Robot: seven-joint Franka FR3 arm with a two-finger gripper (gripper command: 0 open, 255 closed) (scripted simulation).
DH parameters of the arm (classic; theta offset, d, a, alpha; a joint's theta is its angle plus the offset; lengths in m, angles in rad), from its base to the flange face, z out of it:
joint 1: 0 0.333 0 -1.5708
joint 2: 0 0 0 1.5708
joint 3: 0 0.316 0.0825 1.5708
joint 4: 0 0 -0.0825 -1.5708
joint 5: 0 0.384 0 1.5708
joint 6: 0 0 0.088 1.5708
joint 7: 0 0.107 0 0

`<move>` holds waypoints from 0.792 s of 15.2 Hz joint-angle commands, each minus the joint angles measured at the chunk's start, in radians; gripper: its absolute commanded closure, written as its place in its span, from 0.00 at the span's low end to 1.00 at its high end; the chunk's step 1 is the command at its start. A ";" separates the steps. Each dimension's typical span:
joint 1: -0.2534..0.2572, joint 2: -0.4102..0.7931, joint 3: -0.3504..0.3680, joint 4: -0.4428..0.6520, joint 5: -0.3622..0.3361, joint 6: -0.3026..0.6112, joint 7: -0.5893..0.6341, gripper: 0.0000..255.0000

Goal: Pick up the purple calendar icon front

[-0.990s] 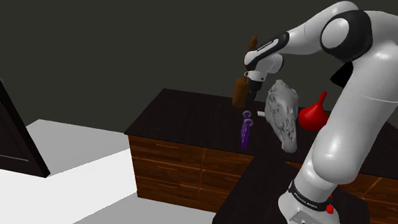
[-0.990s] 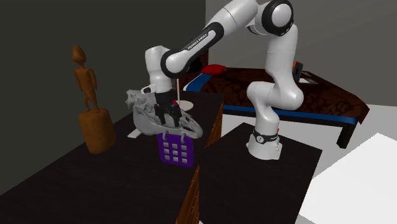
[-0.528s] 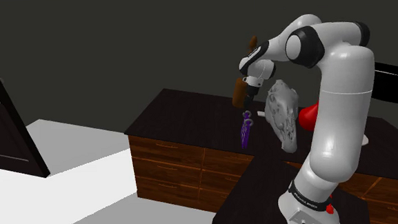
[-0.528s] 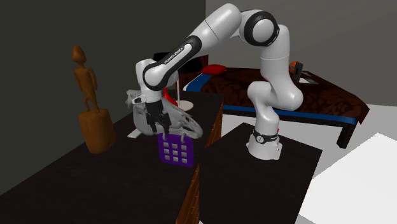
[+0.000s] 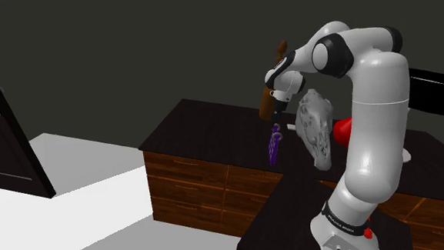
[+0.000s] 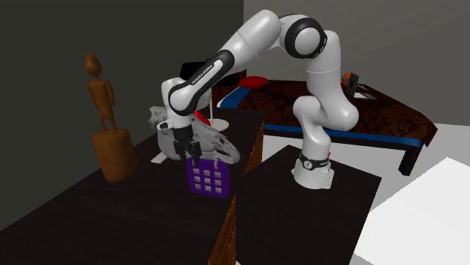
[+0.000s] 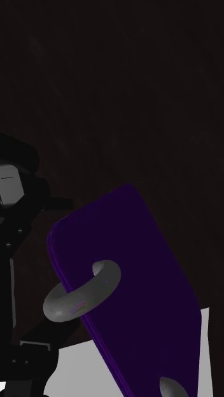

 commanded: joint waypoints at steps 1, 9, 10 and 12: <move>-0.001 0.003 0.001 -0.001 0.001 0.001 -0.001 1.00; 0.003 -0.009 -0.004 -0.001 -0.009 -0.007 0.006 1.00; 0.006 -0.019 -0.008 0.002 -0.017 -0.016 0.013 1.00; 0.012 -0.038 -0.016 0.007 -0.035 -0.035 0.027 1.00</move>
